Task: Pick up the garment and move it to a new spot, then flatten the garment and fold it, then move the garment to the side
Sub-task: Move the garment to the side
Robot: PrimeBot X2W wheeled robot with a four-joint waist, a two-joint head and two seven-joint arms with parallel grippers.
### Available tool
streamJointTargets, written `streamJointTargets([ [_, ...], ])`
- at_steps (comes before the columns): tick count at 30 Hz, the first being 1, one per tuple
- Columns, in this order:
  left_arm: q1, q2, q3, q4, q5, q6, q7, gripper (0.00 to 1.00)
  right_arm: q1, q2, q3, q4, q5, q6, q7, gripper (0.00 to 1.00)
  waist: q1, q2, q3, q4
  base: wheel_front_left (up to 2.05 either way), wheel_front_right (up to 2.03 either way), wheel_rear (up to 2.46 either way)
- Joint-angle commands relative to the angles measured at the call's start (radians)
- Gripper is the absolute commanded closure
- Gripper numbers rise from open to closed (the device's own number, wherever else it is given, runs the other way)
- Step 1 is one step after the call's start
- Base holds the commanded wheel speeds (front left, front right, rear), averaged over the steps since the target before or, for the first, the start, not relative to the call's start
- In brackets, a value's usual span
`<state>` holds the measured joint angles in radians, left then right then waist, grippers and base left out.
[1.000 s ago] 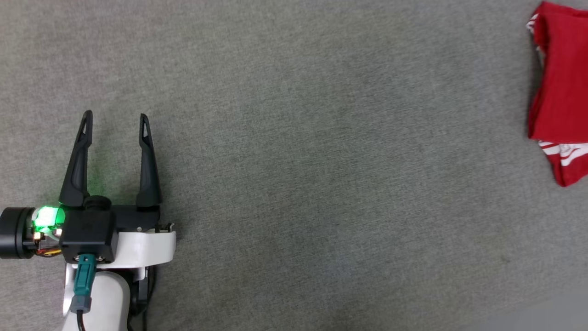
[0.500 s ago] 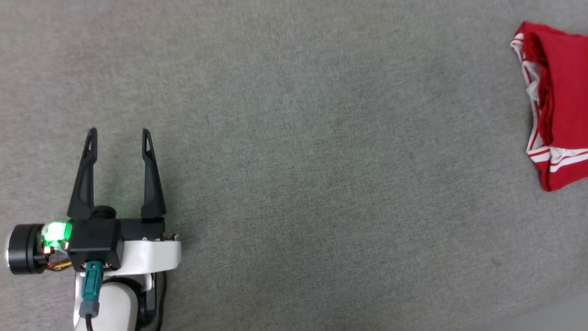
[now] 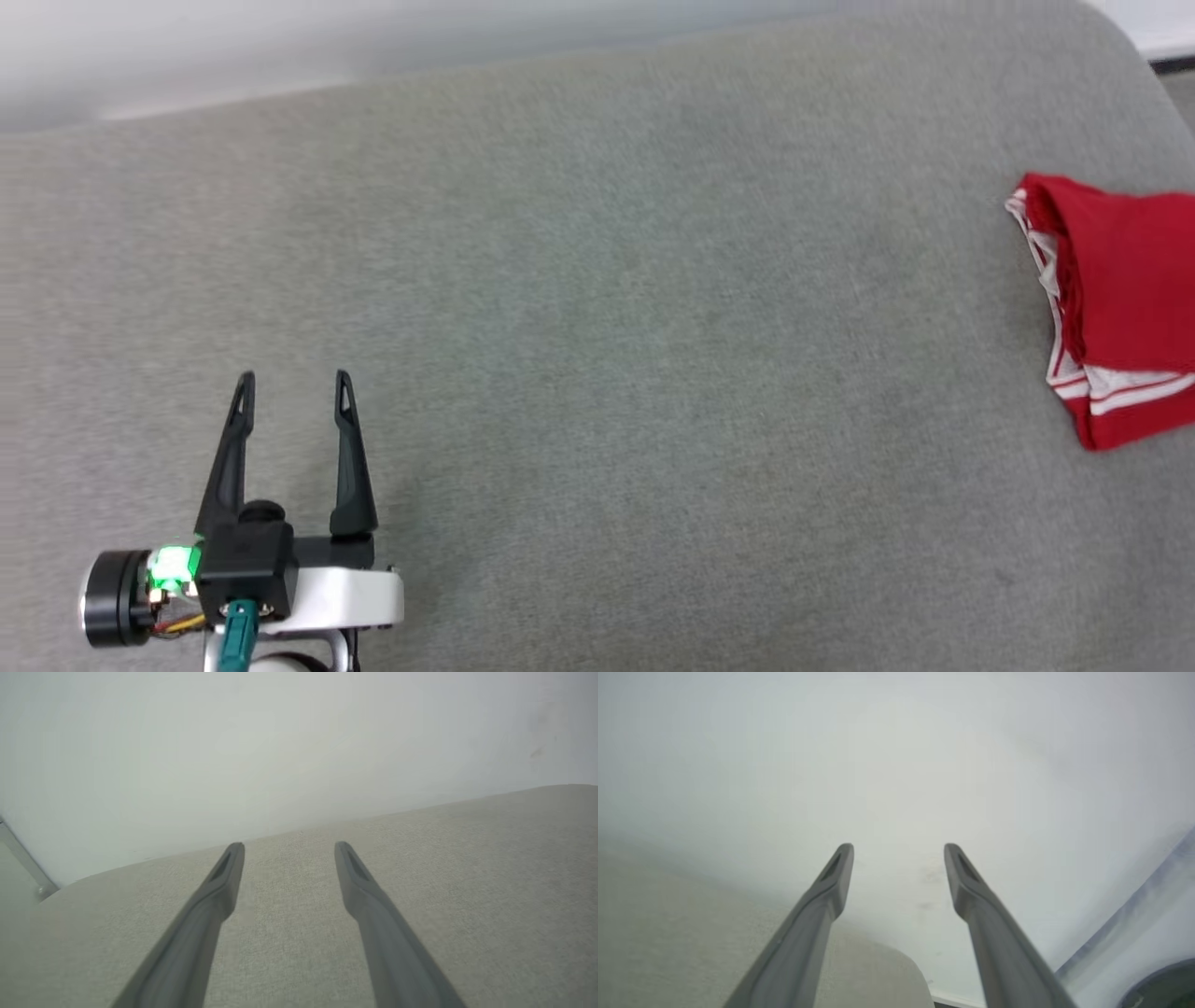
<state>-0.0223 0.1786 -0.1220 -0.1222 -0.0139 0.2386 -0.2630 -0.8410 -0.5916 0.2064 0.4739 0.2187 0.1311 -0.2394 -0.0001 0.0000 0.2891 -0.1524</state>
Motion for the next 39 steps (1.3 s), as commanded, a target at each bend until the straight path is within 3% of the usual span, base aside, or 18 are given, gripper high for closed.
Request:
streamJointTargets([
  [1, 0.019, -0.005, 0.001, 0.004, -0.005, 0.003, -0.002, 0.0, 0.042, 0.042, -0.025, -0.035, -0.017, -0.001, -0.012, 0.0, 0.0001, 0.0, -0.053, 0.042, 0.0, 0.0, 0.0],
  [9, 0.066, -0.021, 0.0, 0.025, -0.005, -0.005, -0.002, 0.0, 0.326, 0.262, -0.102, -0.278, -0.112, -0.001, -0.024, 0.0, 0.0001, 0.0, -0.133, 0.102, 0.0, 0.0, 0.0],
  [19, 0.106, -0.039, -0.006, 0.059, -0.008, -0.019, -0.002, 0.0, 0.644, 0.427, -0.137, -0.361, -0.104, -0.001, -0.025, 0.0, 0.0001, 0.0, -0.21, 0.147, 0.0, 0.0, 0.0],
  [28, 0.174, -0.037, 0.025, 0.061, -0.024, -0.041, -0.002, 0.0, 0.843, 0.492, -0.194, -0.419, -0.115, -0.001, -0.025, 0.0, 0.0001, 0.0, -0.278, 0.144, 0.0, 0.0, 0.0],
  [39, 0.217, -0.056, 0.049, 0.072, -0.042, -0.09, -0.002, 0.0, 0.954, 0.528, -0.221, -0.448, -0.104, -0.001, -0.025, 0.0, 0.0001, 0.0, -0.312, 0.141, 0.0, 0.0, 0.0],
])
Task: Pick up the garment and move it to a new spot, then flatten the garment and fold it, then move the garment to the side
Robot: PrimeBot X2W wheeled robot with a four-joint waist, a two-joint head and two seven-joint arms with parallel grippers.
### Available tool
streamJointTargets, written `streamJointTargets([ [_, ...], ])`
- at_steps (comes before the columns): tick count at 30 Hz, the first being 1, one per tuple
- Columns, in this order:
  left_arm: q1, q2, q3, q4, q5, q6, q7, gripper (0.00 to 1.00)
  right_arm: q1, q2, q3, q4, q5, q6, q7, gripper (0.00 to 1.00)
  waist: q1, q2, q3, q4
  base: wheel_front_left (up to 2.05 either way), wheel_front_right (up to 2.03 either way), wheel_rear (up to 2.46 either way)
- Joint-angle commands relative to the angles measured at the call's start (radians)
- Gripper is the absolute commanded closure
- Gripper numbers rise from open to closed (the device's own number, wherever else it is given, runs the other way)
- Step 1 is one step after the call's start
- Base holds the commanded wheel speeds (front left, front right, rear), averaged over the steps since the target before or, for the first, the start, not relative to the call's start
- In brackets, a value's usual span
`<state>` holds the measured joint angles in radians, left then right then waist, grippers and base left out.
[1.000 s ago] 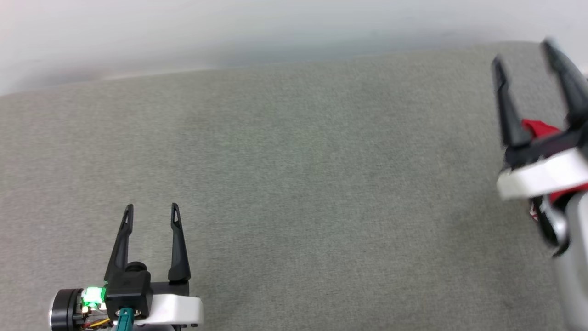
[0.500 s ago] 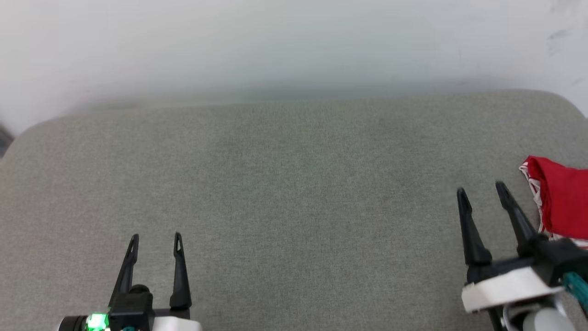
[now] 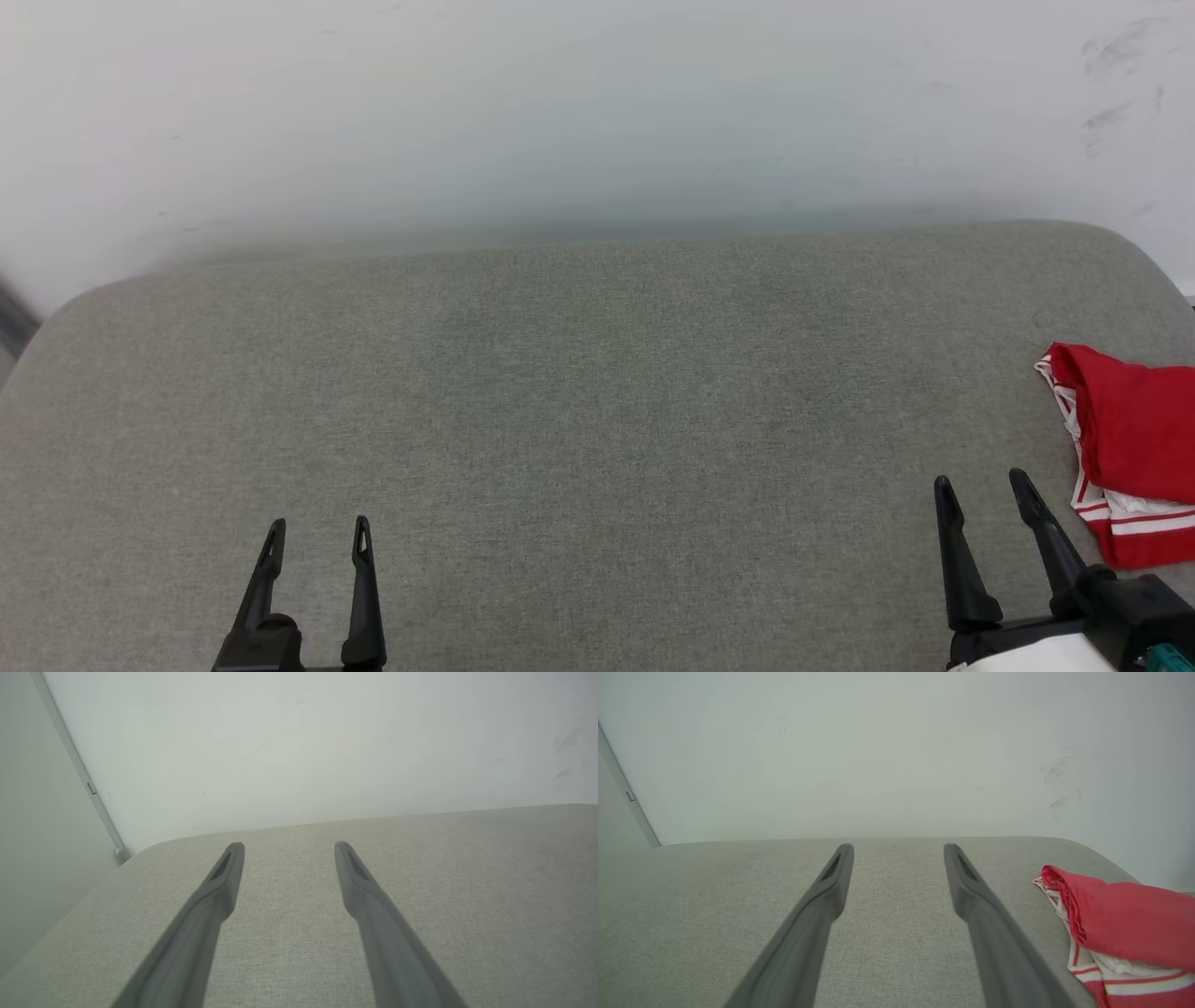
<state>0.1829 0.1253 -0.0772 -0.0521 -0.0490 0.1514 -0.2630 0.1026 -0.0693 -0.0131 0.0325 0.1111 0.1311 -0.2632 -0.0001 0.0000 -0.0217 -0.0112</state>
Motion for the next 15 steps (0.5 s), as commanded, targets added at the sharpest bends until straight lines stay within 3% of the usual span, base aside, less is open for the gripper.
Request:
streamJointTargets([
  [1, 0.012, -0.004, 0.007, 0.003, -0.006, -0.008, -0.002, 0.0, 0.014, 0.007, 0.0, -0.005, 0.004, -0.001, -0.001, 0.0, 0.0001, 0.0, -0.002, -0.001, 0.0, 0.0, 0.0],
  [8, 0.008, -0.018, 0.029, 0.018, -0.009, -0.032, -0.002, 0.0, 0.015, 0.012, 0.008, 0.001, 0.01, -0.001, -0.001, 0.0, 0.0001, 0.0, -0.003, -0.003, 0.0, 0.0, 0.0],
  [9, 0.004, -0.016, 0.026, 0.017, -0.007, -0.031, 0.0, 1.0, 0.008, 0.007, 0.007, 0.001, 0.01, 0.0, 0.0, 1.0, 0.0001, 0.0, -0.003, -0.003, 0.0, 0.0, 0.0],
  [15, 0.003, -0.018, 0.022, 0.045, -0.083, -0.039, 0.011, 1.0, 0.006, 0.006, 0.01, 0.029, 0.084, 0.0, 0.012, 1.0, 0.0001, 0.0, -0.002, -0.003, 0.0, 0.0, 0.0],
])
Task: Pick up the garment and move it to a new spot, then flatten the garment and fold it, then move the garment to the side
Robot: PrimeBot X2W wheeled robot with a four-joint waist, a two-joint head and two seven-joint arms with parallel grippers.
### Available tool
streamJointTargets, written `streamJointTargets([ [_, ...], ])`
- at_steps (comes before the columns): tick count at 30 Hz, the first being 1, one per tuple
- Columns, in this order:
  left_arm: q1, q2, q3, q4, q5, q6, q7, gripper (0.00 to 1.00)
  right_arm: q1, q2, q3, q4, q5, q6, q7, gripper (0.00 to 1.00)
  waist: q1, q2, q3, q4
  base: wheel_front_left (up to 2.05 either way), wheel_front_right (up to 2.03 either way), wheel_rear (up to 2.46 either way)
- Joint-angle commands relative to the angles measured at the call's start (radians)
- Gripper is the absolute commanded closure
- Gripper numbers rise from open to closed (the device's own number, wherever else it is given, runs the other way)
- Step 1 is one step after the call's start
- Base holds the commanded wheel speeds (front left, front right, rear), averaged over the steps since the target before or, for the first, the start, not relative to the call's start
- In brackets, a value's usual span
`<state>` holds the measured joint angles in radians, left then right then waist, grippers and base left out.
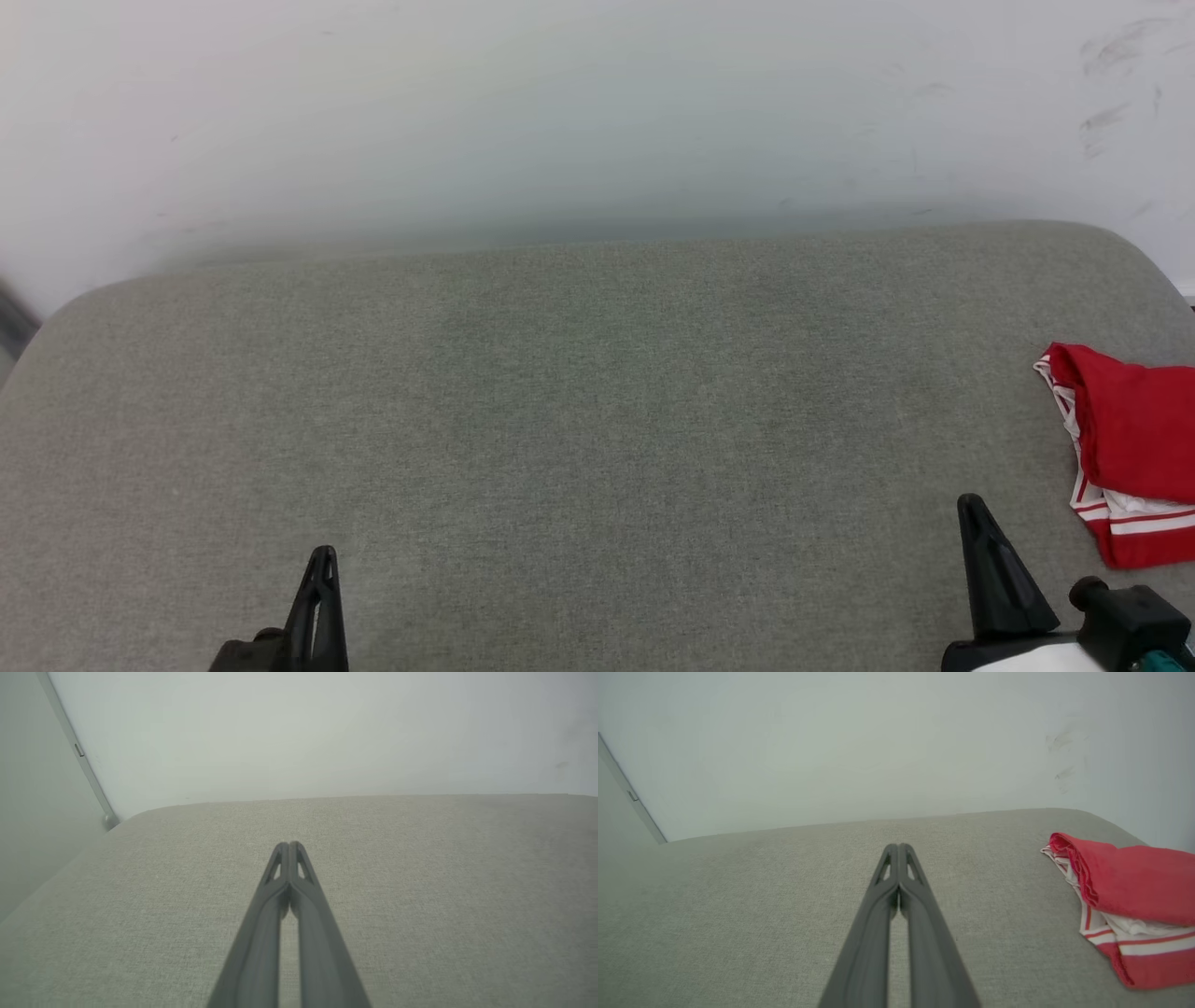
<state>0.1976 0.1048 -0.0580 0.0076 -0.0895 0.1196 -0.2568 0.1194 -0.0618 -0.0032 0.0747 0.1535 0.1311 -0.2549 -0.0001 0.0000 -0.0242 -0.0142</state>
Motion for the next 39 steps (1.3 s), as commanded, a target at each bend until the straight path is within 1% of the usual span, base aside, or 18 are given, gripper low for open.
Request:
streamJointTargets([
  [1, -0.016, 0.003, 0.004, -0.012, -0.067, -0.009, 0.009, 1.0, -0.014, -0.003, -0.001, -0.011, 0.065, 0.0, 0.008, 1.0, 0.0001, 0.0, 0.001, 0.0, 0.0, 0.0, 0.0],
  [10, -0.056, 0.008, 0.013, 0.023, -0.262, -0.04, 0.045, 1.0, -0.045, -0.011, -0.003, 0.014, 0.25, 0.0, 0.045, 1.0, 0.0001, 0.0, 0.003, 0.001, 0.0, 0.0, 0.0],
  [20, -0.095, 0.009, 0.022, 0.059, -0.451, -0.072, 0.08, 1.0, -0.072, -0.017, -0.007, 0.036, 0.43, 0.0, 0.082, 1.0, 0.0001, 0.0, 0.005, 0.003, 0.0, 0.0, 0.0],
  [39, -0.151, 0.007, 0.041, 0.103, -0.739, -0.118, 0.139, 1.0, -0.113, -0.022, -0.019, 0.068, 0.704, 0.0, 0.142, 1.0, 0.0001, 0.0, 0.009, 0.005, 0.0, 0.0, 0.0],
])
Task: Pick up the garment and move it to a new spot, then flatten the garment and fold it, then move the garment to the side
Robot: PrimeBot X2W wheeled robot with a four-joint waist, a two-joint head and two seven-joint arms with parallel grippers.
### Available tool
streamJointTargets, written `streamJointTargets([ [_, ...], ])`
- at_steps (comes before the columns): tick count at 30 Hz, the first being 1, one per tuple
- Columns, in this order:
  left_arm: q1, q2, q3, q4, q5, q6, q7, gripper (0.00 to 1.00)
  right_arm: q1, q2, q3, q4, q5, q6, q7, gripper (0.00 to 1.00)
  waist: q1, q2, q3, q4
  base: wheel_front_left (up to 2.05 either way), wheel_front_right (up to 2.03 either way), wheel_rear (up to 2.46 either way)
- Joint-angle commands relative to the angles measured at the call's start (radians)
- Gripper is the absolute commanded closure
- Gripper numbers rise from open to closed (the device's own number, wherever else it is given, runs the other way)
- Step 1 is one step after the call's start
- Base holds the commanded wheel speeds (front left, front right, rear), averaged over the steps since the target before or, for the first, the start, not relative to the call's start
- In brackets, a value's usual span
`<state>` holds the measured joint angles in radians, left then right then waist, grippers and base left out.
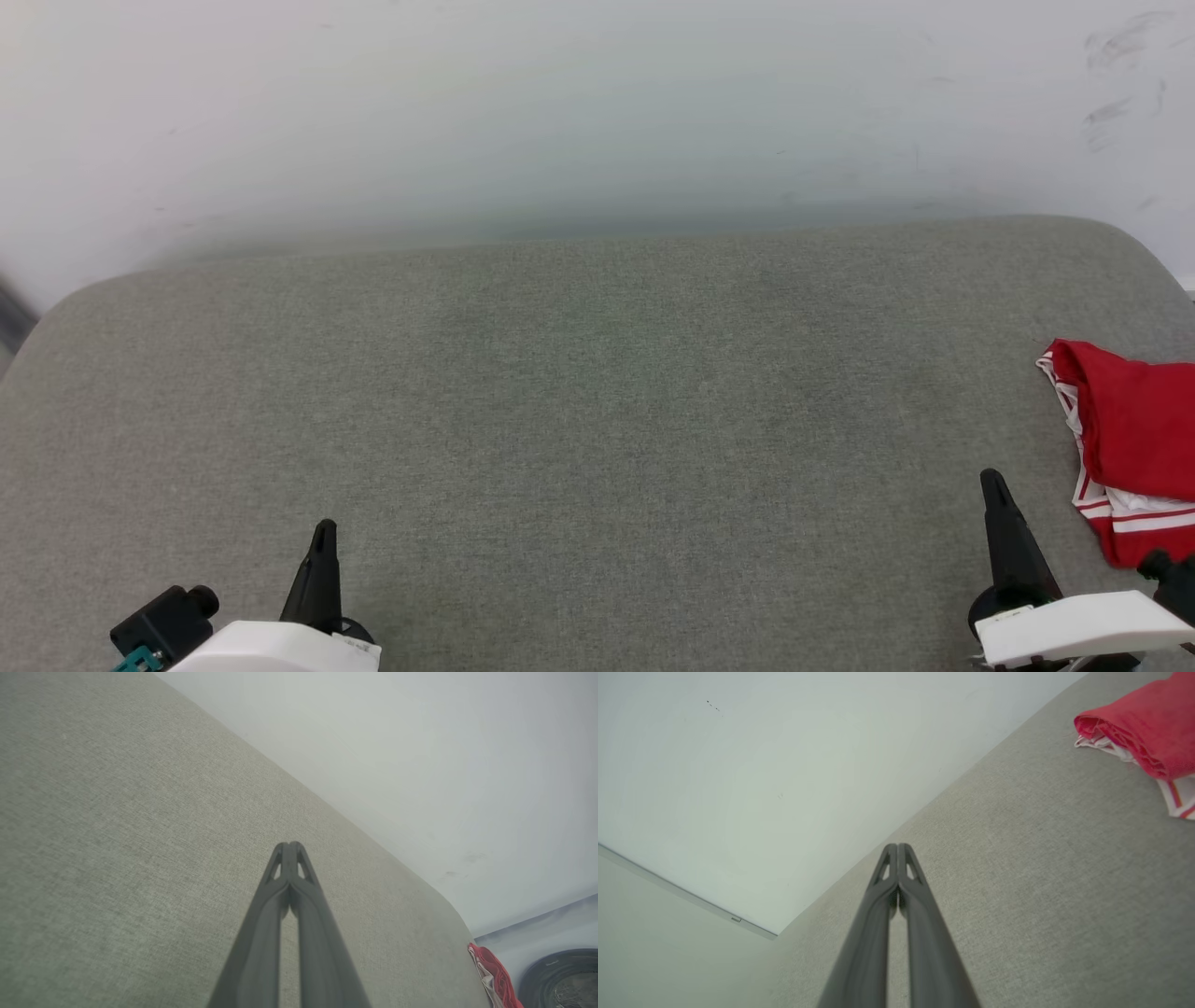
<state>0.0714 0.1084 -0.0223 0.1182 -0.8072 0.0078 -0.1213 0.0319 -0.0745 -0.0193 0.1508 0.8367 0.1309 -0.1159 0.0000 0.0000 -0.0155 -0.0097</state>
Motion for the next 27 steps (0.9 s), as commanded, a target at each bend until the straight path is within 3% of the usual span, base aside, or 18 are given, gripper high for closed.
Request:
streamJointTargets([
  [1, -0.028, 0.003, 0.007, -0.006, -0.036, -0.009, 0.006, 1.0, -0.027, -0.009, -0.003, -0.006, 0.035, 0.0, 0.007, 1.0, 0.0, 0.0, 0.0, 0.0, 0.0, 0.0, 0.0],
  [27, -0.09, -0.006, 0.038, 0.045, -0.358, -0.062, 0.081, 1.0, -0.076, -0.009, -0.023, 0.032, 0.343, 0.0, 0.083, 1.0, 0.0, 0.0, 0.006, 0.003, 0.0, 0.0, 0.0],
])
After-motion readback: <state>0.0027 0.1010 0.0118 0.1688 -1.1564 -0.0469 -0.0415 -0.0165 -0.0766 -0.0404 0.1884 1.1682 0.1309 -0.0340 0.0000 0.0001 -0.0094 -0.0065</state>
